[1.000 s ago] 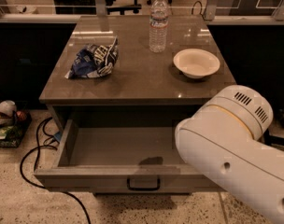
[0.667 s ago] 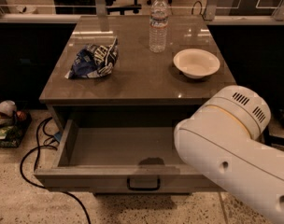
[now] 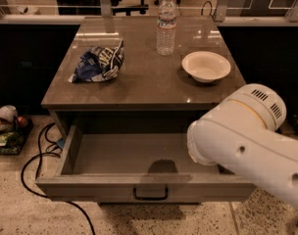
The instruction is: Open top drawer
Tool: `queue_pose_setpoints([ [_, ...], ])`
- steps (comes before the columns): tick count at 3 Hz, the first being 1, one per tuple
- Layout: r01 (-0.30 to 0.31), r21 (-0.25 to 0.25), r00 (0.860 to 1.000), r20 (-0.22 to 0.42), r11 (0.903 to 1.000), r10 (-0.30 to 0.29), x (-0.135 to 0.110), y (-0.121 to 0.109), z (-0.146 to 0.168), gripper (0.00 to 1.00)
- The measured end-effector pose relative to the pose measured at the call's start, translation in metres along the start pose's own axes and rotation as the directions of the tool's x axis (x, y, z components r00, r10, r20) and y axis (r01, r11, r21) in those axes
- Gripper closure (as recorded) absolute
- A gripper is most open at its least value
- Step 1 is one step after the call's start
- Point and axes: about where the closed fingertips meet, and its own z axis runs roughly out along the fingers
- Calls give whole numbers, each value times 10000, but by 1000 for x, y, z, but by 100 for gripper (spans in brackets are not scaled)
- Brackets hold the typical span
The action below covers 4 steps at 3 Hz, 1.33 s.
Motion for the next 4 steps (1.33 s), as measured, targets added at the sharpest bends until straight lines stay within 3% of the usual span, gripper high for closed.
queue_pose_setpoints([
  [1,-985,-266,9920,769,9948,1003,31,-22,30,100],
  [2,-1703,-594,9784,1084,9836,1759,57,-30,51,100],
  [3,-1753,-847,9780,998,9809,1834,63,-26,56,100],
  [4,-1372,-1535,9866,665,9786,1487,62,-7,69,100],
])
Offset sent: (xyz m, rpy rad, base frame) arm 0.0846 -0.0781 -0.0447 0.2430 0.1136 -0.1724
